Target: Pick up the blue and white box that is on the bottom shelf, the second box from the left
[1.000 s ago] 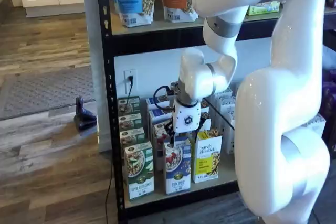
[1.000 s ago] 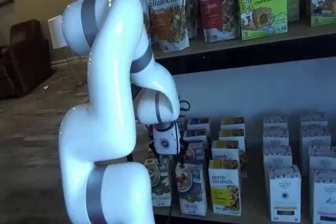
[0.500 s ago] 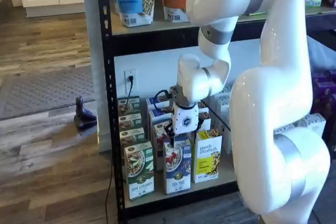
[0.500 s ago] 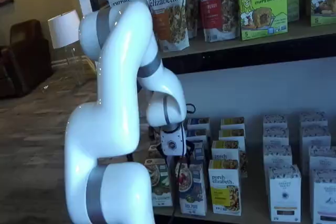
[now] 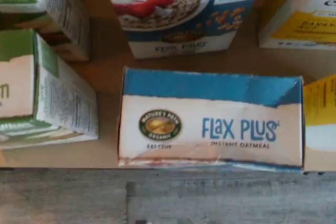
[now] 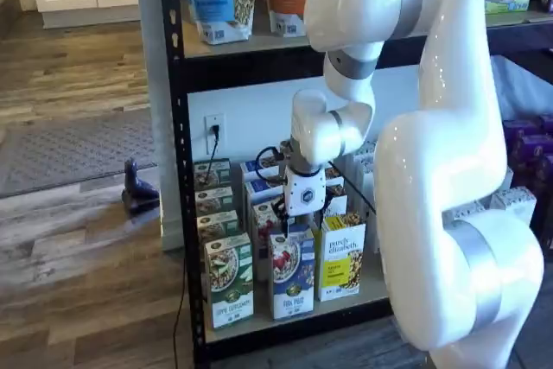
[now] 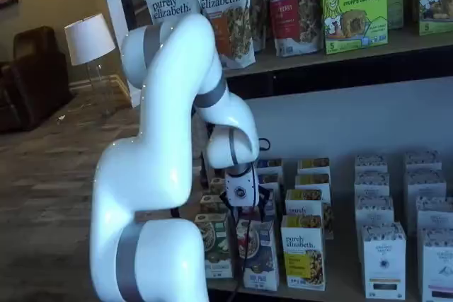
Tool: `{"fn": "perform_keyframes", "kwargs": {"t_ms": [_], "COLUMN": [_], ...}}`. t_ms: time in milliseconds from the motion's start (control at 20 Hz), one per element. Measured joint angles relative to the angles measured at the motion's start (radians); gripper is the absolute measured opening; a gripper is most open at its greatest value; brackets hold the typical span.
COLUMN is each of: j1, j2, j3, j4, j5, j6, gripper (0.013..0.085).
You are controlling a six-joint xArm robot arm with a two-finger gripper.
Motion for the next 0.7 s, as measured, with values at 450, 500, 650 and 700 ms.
{"fn": "perform_keyframes", "kwargs": {"t_ms": [450,500,650,700], "j1": [-0.021,-0.023,-0.028,-0.03], "j2": [0.056,0.059,0.071,0.074], "j3": [-0.074,-0.079,-0.098,-0.105], "j4": [0.096,0.102,0.114,0.12], "j5": [0.014,0.014,0.019,0.022], "j6": [-0.111,-0.119,-0.135,-0.142], "gripper": [0.085,0.085,0.085,0.085]}}
